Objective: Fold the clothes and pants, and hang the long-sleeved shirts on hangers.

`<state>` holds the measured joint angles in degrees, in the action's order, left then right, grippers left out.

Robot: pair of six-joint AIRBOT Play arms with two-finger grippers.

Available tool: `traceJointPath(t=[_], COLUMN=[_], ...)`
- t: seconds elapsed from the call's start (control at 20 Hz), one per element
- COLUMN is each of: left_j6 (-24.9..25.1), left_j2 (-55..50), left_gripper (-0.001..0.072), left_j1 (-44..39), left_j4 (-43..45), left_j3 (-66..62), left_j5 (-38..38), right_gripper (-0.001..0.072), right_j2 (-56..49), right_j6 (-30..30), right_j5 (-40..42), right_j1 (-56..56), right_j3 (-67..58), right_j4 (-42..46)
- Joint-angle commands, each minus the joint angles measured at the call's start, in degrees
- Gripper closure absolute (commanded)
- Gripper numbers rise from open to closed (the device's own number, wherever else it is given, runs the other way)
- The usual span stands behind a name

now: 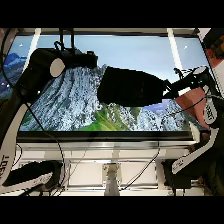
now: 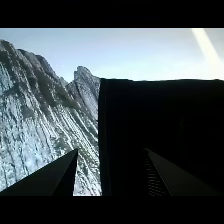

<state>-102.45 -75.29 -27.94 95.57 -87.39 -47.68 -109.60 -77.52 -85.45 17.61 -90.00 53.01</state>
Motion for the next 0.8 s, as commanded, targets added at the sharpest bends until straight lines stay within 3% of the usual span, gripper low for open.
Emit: traceJointPath(t=[0.0, 0.75], left_j6=[0.07, 0.04], left_j2=[0.02, 0.0], left_gripper=[0.0238, 0.0238], left_j1=[-0.07, -0.07], left_j4=[-0.04, -1.79], left_j3=[0.02, 0.04], left_j5=[-1.55, -1.66], right_gripper=[0.0012, 0.0063], right_j2=[-1.38, -5.51], right_j6=[1.33, 1.31], right_j5=[-0.07, 1.07], right_j1=[0.22, -1.33], right_j3=[-0.5, -0.72], right_j4=[-0.28, -3.74])
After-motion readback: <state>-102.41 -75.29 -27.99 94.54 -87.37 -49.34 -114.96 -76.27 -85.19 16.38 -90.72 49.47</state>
